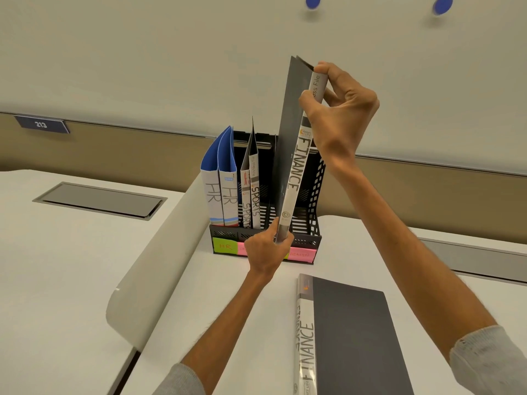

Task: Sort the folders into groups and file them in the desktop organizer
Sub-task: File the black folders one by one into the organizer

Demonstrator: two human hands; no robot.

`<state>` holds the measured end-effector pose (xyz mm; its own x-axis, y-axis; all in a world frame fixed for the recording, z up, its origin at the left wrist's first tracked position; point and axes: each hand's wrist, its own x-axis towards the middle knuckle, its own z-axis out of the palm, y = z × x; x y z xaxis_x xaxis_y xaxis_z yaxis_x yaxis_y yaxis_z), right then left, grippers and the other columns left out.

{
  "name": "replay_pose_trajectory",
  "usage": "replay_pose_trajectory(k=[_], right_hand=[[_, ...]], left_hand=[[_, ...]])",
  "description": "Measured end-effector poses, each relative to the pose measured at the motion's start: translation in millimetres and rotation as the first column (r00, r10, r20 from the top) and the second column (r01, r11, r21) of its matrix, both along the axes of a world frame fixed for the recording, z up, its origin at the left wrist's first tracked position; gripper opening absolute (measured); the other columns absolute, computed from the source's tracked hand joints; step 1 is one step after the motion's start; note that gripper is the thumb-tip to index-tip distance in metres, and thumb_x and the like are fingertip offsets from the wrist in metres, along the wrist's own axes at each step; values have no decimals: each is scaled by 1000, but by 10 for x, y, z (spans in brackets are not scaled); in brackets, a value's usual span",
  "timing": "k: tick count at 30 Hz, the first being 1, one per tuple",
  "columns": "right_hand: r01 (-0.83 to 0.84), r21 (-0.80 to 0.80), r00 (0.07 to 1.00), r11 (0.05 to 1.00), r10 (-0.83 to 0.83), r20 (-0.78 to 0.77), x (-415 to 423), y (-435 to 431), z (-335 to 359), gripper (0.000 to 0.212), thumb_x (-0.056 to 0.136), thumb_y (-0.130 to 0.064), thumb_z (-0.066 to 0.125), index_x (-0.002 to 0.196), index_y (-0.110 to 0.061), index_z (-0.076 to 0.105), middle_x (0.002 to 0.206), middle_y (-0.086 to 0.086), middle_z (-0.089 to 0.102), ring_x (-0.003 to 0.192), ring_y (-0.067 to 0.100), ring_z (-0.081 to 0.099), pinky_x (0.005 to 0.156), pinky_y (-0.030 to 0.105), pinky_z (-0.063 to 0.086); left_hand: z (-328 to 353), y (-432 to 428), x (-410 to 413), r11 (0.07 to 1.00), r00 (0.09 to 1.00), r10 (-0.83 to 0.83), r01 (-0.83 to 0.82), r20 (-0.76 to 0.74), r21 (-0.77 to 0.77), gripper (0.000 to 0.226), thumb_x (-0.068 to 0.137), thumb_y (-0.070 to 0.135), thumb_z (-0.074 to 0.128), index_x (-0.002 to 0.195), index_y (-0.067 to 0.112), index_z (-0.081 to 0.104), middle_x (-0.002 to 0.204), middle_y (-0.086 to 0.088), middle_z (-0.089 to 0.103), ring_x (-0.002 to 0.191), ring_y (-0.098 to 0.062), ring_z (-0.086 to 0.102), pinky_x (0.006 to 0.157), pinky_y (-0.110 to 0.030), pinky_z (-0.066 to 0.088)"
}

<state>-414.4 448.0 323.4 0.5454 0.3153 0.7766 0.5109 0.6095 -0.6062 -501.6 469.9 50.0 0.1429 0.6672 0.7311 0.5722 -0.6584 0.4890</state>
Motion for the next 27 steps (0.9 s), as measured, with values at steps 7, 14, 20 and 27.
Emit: replay_pose_trajectory(k=[7,14,20,27], right_hand=[[-20,5,1000,1000,20,6,-83,-16,-11,32,66,2,68,97,-1,75,88,-2,73,71,-4,68,80,36,61],[-52,-14,998,999,53,18,-83,-41,-19,33,67,-2,69,99,-4,75,102,7,75,85,13,74,71,42,62],[-100,-51,994,994,102,36,34,105,-75,32,71,4,70,102,-1,73,104,8,74,93,4,70,75,26,60],[-50,-155,996,987,61,68,257,497,-421,32,78,-1,73,110,-4,70,110,4,71,92,1,69,76,18,58]], left_hand=[[-68,-18,-99,1000,999,17,-18,38,23,37,71,26,84,102,8,74,68,-1,72,43,-9,54,42,-16,42],[-80,-121,-91,999,999,33,-34,21,31,24,72,26,84,89,12,74,58,2,67,44,-2,35,43,-13,32],[53,31,-16,962,998,43,-52,-38,-269,43,85,46,68,118,19,66,75,1,72,54,-10,56,47,-18,43],[4,412,10,831,969,-212,110,-127,-545,43,95,37,57,133,19,51,109,-3,69,94,-22,66,76,-38,56]])
